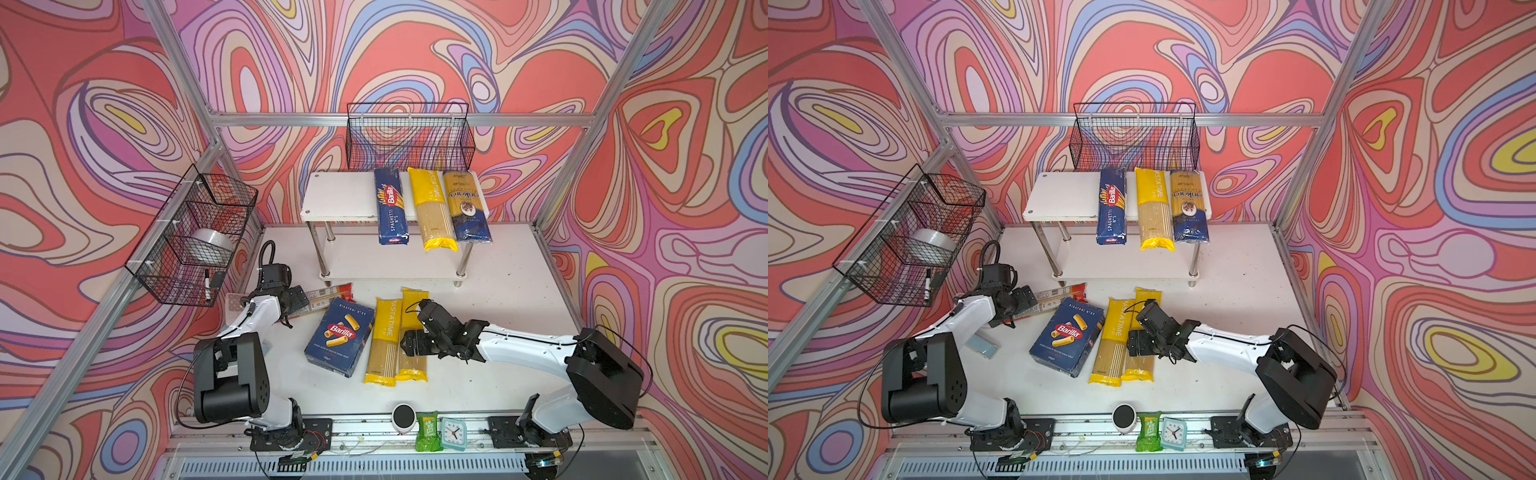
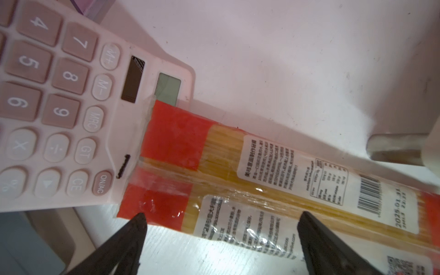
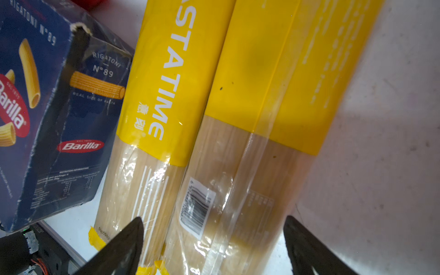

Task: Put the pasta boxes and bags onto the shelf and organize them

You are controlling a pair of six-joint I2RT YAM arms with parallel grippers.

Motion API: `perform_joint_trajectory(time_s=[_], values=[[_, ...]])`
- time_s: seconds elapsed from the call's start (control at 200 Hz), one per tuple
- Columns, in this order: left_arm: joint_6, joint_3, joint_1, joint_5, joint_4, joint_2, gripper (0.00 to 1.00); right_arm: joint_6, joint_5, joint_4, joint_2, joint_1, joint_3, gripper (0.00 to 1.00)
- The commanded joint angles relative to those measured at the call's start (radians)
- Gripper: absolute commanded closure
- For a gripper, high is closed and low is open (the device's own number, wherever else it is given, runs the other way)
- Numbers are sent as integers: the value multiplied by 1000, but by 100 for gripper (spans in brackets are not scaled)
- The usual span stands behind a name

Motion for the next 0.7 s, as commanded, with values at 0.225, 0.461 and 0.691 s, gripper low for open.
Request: perform_joint_trajectory(time_s=[0.225, 0.461, 0.691], values=[[6, 14, 9, 77, 21, 57, 0, -19, 33, -20, -10, -3, 33, 5], [-21, -4, 7, 214, 50, 79, 0, -20, 43, -27, -25, -5, 32, 5], [-63, -57, -7, 330, 83, 70, 0, -24, 53, -33, -36, -4, 24, 5]])
